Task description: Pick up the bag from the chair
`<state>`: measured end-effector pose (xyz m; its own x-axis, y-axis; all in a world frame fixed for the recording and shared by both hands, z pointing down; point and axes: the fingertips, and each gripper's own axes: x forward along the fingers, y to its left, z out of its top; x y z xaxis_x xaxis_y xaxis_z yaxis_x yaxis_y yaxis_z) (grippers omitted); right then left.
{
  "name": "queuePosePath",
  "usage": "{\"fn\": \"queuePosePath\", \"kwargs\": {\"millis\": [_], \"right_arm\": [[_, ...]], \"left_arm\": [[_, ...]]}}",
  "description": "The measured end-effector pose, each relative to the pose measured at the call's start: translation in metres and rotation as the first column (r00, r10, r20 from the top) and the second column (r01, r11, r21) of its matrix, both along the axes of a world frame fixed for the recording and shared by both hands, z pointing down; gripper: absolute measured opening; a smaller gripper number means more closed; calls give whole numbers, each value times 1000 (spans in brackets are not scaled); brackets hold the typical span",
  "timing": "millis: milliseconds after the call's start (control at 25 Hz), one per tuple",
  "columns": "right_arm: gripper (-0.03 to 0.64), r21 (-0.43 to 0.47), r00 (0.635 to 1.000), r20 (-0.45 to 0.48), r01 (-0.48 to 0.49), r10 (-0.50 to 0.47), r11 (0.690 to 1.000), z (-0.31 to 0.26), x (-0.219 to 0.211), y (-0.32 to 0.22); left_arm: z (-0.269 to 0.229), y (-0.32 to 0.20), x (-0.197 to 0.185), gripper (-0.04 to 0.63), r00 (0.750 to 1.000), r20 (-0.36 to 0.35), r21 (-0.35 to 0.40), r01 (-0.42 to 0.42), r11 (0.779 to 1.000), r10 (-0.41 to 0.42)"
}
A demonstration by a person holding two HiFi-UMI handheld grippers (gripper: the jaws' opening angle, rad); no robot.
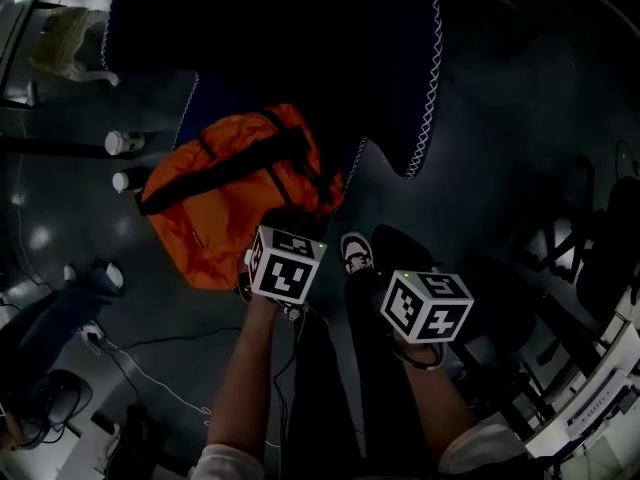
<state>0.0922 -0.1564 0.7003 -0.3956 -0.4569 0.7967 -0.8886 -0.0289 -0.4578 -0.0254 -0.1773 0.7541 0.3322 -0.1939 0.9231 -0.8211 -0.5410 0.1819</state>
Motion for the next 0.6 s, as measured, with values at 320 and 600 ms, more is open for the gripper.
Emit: {"fn": "queuePosePath", "kwargs": {"millis": [320,600], "right_arm": [[32,44,999,0,38,-38,998,-47,-19,-10],[32,81,996,6,84,-85,993,-93,-41,-13]], "left_arm": [[-64,-1,-20,23,999,-28,67,37,997,-35],[-122,4,-52,23,999,29,165,8,986,-13]]}}
